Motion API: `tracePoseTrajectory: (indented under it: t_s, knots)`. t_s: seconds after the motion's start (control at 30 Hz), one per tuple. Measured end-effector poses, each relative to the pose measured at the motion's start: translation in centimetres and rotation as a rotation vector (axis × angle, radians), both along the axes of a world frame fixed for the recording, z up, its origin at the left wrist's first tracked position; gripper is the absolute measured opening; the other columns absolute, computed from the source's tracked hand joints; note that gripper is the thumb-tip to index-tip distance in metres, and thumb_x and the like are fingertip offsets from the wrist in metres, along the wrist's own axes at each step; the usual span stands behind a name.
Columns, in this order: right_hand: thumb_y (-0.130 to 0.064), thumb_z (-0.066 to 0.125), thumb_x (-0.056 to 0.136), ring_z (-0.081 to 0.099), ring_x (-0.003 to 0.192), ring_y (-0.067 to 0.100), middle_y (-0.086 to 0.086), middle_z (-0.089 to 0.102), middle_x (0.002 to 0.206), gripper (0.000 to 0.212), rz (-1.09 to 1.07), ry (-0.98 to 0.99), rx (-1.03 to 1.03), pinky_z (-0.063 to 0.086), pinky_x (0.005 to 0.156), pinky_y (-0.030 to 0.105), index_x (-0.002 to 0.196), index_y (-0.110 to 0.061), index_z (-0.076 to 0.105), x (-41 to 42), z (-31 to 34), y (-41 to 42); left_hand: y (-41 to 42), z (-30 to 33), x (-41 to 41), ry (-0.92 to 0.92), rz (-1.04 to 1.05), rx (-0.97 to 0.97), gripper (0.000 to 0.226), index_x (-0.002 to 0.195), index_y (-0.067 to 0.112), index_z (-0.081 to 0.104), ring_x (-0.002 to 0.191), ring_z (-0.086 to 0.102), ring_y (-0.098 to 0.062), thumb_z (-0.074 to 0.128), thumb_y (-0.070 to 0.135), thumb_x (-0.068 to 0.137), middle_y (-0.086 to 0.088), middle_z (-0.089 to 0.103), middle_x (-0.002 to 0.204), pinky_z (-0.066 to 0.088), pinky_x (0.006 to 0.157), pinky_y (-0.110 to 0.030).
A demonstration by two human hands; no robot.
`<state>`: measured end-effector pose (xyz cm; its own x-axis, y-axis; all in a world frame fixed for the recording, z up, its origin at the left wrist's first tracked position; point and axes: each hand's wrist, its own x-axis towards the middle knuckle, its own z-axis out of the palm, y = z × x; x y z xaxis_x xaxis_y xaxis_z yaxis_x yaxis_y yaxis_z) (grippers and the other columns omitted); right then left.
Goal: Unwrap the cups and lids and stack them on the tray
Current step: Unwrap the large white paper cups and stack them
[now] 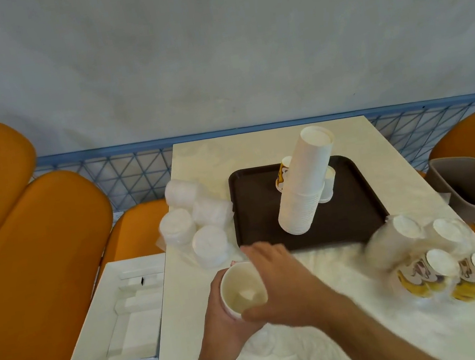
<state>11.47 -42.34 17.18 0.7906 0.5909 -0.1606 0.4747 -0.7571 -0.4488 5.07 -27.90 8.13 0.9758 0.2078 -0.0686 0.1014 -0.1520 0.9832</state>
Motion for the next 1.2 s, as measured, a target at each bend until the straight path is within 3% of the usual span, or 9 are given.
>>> tracePoseTrajectory:
  t_s: [0.07,0.2,0.4,0.57,0.7,0.8,0.93,1.03,1.2]
  knots:
    - [-0.059,0.078,0.074,0.032,0.137,0.022,-0.005,0.026,0.156,0.109,0.001,0.035,-0.017,0.04,0.112,0.038,0.157,-0.023,0.018,-1.0,-1.3,0.8,-0.3,0.4,-0.1,0.036,-0.01,-0.041,0.097,0.126,0.033,0.048,0.114,0.055,0.008,0.098,0.042,0.044,0.019,0.061,0.121,0.046,0.082,-0.004]
    - [-0.06,0.083,0.07,0.035,0.135,0.021,-0.005,0.032,0.152,0.113,-0.072,0.085,-0.036,0.044,0.109,0.037,0.156,-0.024,0.019,-0.8,-1.8,1.4,-0.3,0.1,-0.1,0.05,0.01,0.009,0.09,0.127,0.035,0.045,0.117,0.046,0.017,0.093,0.036,0.051,0.022,0.053,0.126,0.038,0.082,0.004]
    - [-0.061,0.083,0.067,0.045,0.124,0.021,-0.004,0.038,0.139,0.104,-0.065,0.033,-0.079,0.049,0.101,0.035,0.149,-0.024,0.031,-0.5,-1.5,1.8,-0.6,-0.2,-0.1,0.063,0.031,0.005,0.089,0.126,0.037,0.046,0.118,0.048,0.013,0.092,0.045,0.05,0.029,0.055,0.121,0.04,0.082,0.001]
    - [-0.063,0.082,0.063,0.052,0.112,0.015,-0.009,0.037,0.132,0.099,-0.092,0.061,0.034,0.053,0.092,0.031,0.142,-0.027,0.036,-0.2,-1.0,1.4,-0.5,0.1,0.1,0.072,0.032,0.033,0.088,0.125,0.042,0.043,0.113,0.044,0.023,0.093,0.043,0.052,0.029,0.052,0.12,0.04,0.074,0.004]
    - [-0.046,0.085,0.063,0.051,0.106,0.007,-0.02,0.031,0.123,0.089,-0.147,0.116,0.269,0.047,0.081,0.012,0.137,-0.032,0.039,0.1,0.9,0.2,0.0,-0.3,0.1,0.062,0.007,0.038,0.096,0.132,0.032,0.045,0.113,0.054,0.008,0.099,0.025,0.053,0.015,0.06,0.121,0.045,0.078,-0.002]
    - [-0.035,0.088,0.064,0.038,0.116,-0.013,-0.04,0.024,0.118,0.089,-0.165,0.093,0.41,0.04,0.077,0.001,0.138,-0.035,0.039,0.2,3.1,-1.1,0.2,-0.9,-0.1,0.086,0.005,0.002,0.097,0.13,0.042,0.044,0.113,0.059,-0.002,0.1,0.028,0.051,0.016,0.061,0.122,0.05,0.08,-0.01]
    - [-0.055,0.081,0.056,0.04,0.119,-0.012,-0.026,0.032,0.128,0.101,-0.189,0.005,0.449,0.04,0.084,0.005,0.146,-0.038,0.037,0.1,5.7,-3.1,0.2,-0.9,-0.3,0.066,-0.012,-0.014,0.092,0.121,0.053,0.046,0.113,0.06,-0.006,0.098,0.025,0.051,0.019,0.062,0.119,0.052,0.086,-0.02]
    - [-0.068,0.073,0.053,0.043,0.12,-0.003,-0.029,0.032,0.129,0.099,-0.187,-0.031,0.412,0.043,0.089,0.013,0.142,-0.046,0.036,0.0,5.8,-3.9,0.2,-0.9,-0.2,0.049,-0.017,-0.014,0.094,0.125,0.047,0.047,0.115,0.059,-0.006,0.098,0.025,0.049,0.023,0.061,0.12,0.052,0.089,-0.023]
    - [-0.053,0.089,0.053,0.052,0.116,-0.006,-0.036,0.048,0.123,0.091,-0.244,0.061,0.557,0.048,0.081,0.006,0.127,-0.055,0.036,-0.8,3.6,-3.7,0.2,-0.8,-0.2,0.053,-0.021,-0.039,0.094,0.127,0.041,0.048,0.115,0.058,-0.006,0.098,0.026,0.048,0.024,0.06,0.118,0.053,0.088,-0.022]
